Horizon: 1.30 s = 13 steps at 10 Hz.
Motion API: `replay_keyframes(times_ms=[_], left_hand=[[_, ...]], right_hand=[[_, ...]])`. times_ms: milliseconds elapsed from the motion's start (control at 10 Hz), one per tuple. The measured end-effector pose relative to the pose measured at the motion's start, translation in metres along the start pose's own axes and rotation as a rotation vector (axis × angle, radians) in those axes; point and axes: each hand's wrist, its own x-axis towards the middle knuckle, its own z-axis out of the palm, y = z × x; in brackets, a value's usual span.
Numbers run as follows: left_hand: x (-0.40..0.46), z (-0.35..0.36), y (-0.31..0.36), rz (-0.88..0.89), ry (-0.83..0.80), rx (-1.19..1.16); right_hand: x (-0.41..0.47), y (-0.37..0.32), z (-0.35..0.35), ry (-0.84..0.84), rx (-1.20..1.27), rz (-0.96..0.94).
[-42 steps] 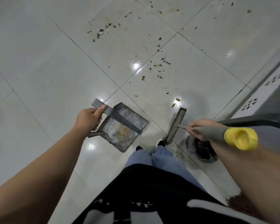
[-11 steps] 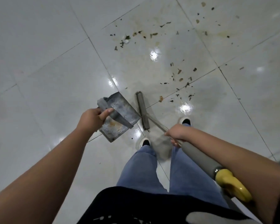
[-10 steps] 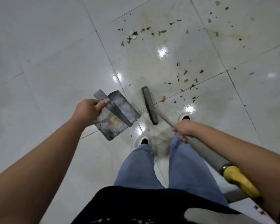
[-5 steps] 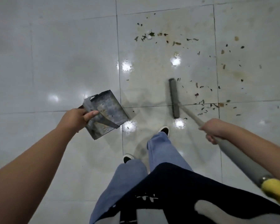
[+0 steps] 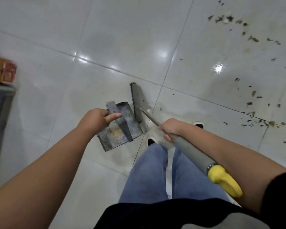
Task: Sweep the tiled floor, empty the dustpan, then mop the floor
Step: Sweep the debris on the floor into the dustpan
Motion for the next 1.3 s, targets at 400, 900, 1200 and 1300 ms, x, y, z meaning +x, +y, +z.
replay_keyframes(times_ms=[400,900,1200,1300], left_hand=[[-0.011,0.029,-0.059,-0.008,-0.017,-0.071],[0.011,0.020,0.042,0.058,-0.025,0.059],[0.026,0.015,0.159,0.053,-0.214,-0.064],[0.034,0.011,0.206,0.061,-0.263,-0.024]], right_hand=[[-0.032,0.074,-0.044,0.389,0.248,0.149],[-0.009,0.038,-0.069,0.122,0.070,0.050],[-0.052,0.148,-0.243,0.338,0.312,0.176],[-0.075,0.180,-0.297,0.381,0.370,0.171]])
